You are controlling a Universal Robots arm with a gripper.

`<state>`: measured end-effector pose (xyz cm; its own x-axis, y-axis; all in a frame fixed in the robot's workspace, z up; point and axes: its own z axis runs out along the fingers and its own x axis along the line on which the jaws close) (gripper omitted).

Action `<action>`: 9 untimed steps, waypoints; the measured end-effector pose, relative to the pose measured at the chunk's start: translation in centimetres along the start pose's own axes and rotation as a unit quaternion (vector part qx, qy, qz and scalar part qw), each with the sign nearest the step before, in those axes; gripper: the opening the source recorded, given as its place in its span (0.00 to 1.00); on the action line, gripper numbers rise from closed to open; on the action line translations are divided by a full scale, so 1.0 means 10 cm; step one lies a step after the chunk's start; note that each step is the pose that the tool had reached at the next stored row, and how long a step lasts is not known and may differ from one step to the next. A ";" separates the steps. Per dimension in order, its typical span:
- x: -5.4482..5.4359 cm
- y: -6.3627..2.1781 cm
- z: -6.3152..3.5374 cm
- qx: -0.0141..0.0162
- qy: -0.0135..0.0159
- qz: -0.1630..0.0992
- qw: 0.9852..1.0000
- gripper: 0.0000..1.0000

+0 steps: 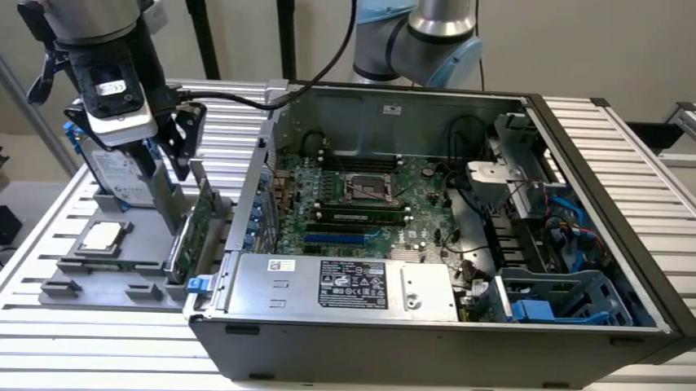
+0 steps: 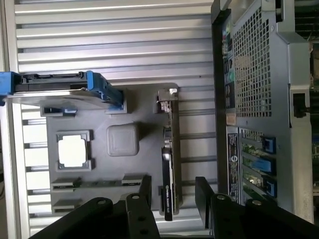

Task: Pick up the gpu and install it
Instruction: 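Pick up the gpu and move the gpu toward the slot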

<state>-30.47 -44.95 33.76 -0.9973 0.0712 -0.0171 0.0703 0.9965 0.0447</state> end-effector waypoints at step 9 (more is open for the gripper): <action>0.02 -0.014 0.164 0.000 0.000 0.000 1.000 1.00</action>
<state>-30.65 -45.01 32.11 -0.9973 0.0710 -0.0172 0.0702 0.9965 0.0448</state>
